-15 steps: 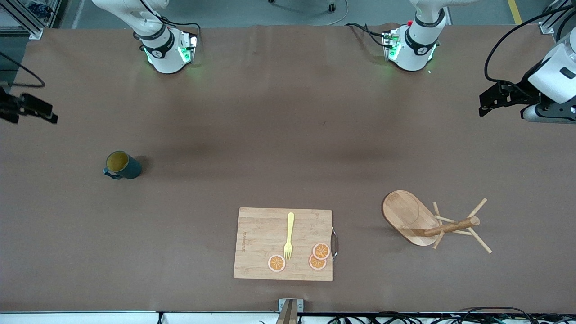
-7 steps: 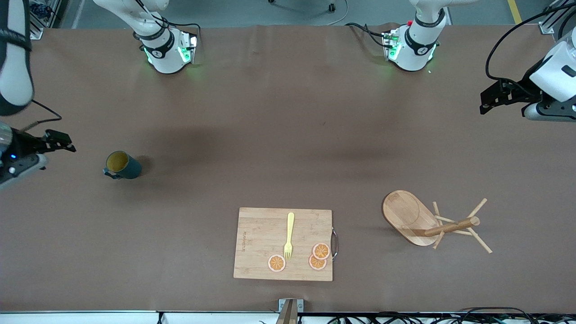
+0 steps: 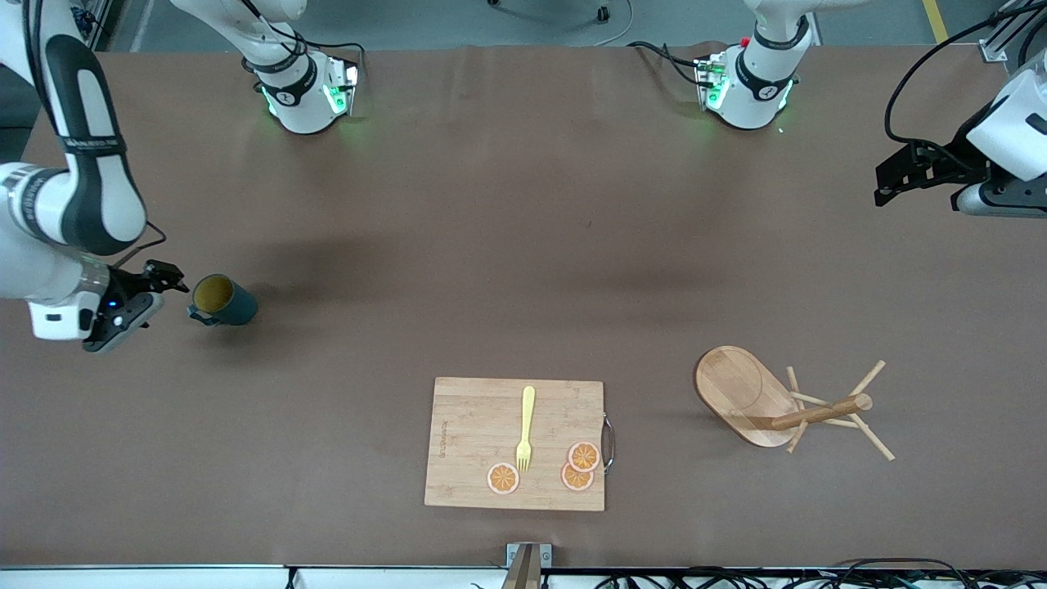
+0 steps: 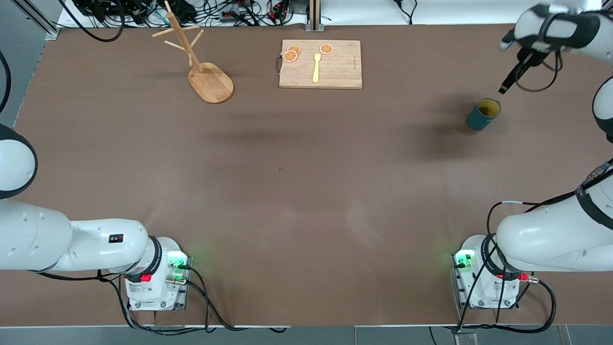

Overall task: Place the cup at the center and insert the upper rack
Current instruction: 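Reach the right gripper down to the teal mug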

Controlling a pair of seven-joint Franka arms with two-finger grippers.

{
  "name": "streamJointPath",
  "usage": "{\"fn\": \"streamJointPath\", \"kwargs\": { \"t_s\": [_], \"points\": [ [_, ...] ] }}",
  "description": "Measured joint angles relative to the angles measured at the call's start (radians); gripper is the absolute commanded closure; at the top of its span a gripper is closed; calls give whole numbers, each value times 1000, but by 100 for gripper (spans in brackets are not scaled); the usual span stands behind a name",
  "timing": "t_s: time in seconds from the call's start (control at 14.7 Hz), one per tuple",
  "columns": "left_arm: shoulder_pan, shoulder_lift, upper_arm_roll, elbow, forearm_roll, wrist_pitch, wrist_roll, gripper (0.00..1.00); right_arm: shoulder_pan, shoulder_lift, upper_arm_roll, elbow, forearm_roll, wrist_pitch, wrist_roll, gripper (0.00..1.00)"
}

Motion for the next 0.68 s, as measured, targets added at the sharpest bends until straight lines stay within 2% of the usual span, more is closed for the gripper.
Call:
{"fn": "streamJointPath", "kwargs": {
  "t_s": [0.2,0.48,0.61,0.68],
  "points": [
    [0,2,0,0,0,-1,0,0,3,10,5,-73,0,106,-42,3],
    [0,3,0,0,0,-1,0,0,16,41,12,-81,0,147,-62,4],
    [0,3,0,0,0,-1,-1,0,26,46,13,-81,0,153,-69,10],
    [0,3,0,0,0,-1,-1,0,31,48,13,-82,0,166,-80,18]
  ]
}}
